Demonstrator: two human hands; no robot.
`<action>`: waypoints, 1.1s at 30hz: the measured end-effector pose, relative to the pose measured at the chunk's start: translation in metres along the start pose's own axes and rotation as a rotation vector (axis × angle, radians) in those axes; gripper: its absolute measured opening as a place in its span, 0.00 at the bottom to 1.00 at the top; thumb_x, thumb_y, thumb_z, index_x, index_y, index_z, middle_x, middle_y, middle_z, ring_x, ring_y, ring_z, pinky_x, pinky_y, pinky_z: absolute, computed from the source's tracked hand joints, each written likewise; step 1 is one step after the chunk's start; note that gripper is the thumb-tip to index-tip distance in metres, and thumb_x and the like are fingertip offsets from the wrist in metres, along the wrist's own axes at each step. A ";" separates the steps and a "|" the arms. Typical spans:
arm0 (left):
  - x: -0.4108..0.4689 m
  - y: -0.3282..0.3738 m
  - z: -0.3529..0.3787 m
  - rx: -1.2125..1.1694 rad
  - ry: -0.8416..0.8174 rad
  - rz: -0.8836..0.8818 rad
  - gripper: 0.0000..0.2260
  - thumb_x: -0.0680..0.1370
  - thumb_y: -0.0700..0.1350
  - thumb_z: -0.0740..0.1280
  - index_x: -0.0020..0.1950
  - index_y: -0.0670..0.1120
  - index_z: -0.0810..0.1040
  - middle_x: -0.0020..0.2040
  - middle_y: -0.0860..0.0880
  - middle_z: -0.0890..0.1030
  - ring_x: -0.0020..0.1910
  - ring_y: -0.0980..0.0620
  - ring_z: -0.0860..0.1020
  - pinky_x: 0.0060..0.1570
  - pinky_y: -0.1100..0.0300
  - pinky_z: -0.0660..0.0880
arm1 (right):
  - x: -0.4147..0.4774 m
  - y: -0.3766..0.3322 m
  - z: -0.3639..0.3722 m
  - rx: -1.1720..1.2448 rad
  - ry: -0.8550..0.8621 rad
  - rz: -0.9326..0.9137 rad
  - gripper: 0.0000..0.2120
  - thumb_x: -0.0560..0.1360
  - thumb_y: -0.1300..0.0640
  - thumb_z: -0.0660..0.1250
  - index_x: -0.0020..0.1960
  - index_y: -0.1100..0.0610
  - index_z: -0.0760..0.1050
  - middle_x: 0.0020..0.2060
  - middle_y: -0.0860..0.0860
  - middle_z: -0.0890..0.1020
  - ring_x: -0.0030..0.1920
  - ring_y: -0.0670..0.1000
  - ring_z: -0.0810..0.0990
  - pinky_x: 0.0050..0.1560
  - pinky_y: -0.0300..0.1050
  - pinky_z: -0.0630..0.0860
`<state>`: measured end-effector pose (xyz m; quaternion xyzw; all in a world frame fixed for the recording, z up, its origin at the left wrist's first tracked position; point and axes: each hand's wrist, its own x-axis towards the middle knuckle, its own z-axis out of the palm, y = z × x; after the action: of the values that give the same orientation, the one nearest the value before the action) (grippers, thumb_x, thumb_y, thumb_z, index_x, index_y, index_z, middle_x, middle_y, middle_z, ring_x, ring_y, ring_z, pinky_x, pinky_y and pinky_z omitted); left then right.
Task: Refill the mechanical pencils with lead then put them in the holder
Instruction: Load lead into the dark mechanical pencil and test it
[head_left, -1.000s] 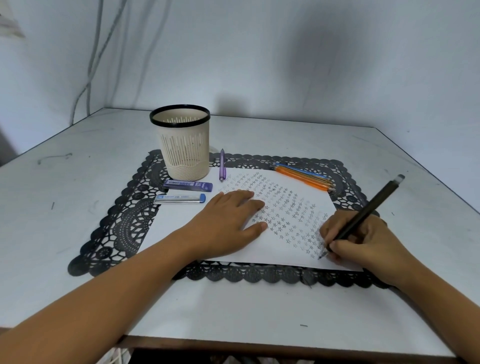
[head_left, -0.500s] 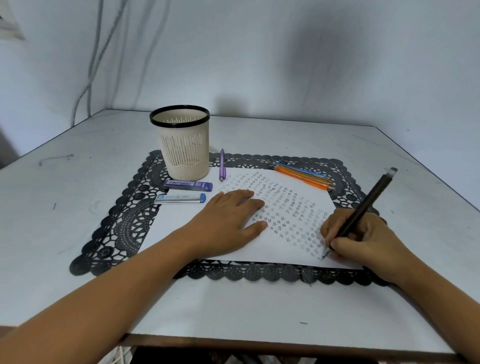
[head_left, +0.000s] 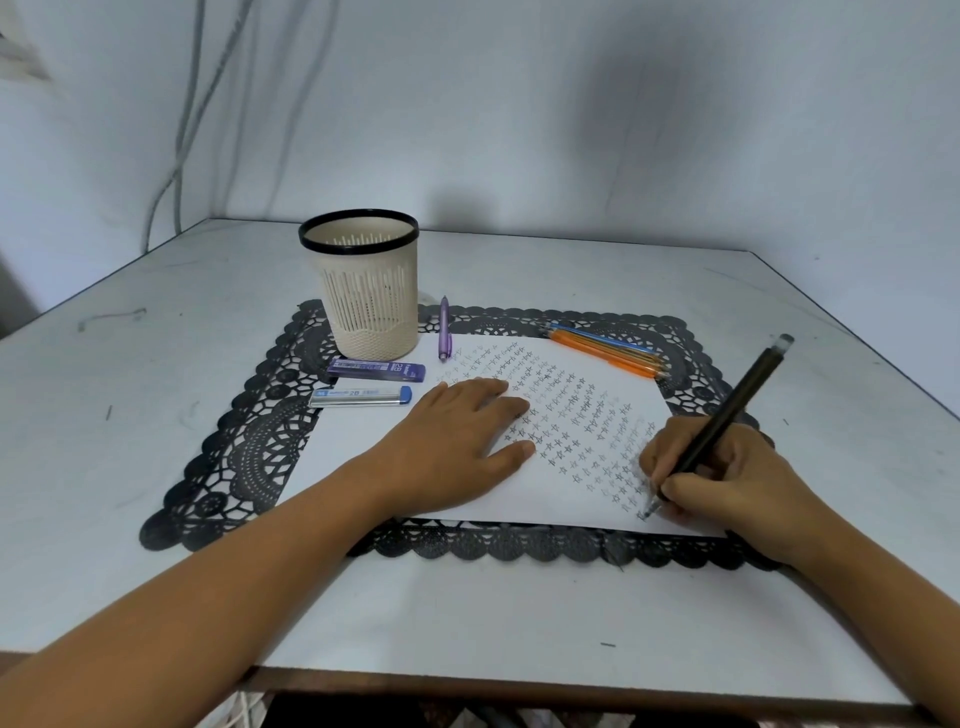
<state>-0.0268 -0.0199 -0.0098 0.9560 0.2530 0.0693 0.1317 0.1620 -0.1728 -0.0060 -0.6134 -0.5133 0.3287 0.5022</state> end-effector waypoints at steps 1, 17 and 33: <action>0.000 0.000 0.000 -0.003 -0.003 -0.001 0.22 0.79 0.58 0.54 0.72 0.54 0.60 0.75 0.52 0.57 0.72 0.55 0.54 0.71 0.58 0.49 | 0.000 0.000 0.000 -0.005 -0.012 0.000 0.08 0.60 0.68 0.62 0.29 0.56 0.76 0.28 0.54 0.75 0.30 0.54 0.71 0.30 0.43 0.68; 0.000 0.000 0.000 0.001 -0.017 -0.010 0.23 0.79 0.59 0.53 0.72 0.54 0.59 0.75 0.52 0.56 0.72 0.55 0.53 0.72 0.58 0.48 | 0.001 0.001 0.001 -0.043 0.067 -0.023 0.05 0.60 0.67 0.61 0.28 0.59 0.73 0.28 0.55 0.76 0.30 0.53 0.72 0.29 0.40 0.69; 0.000 0.000 0.000 0.003 -0.011 -0.006 0.22 0.79 0.58 0.54 0.72 0.54 0.59 0.75 0.52 0.56 0.72 0.55 0.54 0.71 0.58 0.49 | 0.000 0.000 0.002 -0.015 0.070 0.001 0.07 0.60 0.67 0.62 0.29 0.58 0.75 0.30 0.53 0.77 0.33 0.55 0.73 0.31 0.43 0.71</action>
<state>-0.0269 -0.0199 -0.0096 0.9558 0.2552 0.0633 0.1316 0.1597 -0.1726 -0.0068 -0.6286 -0.4975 0.3037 0.5149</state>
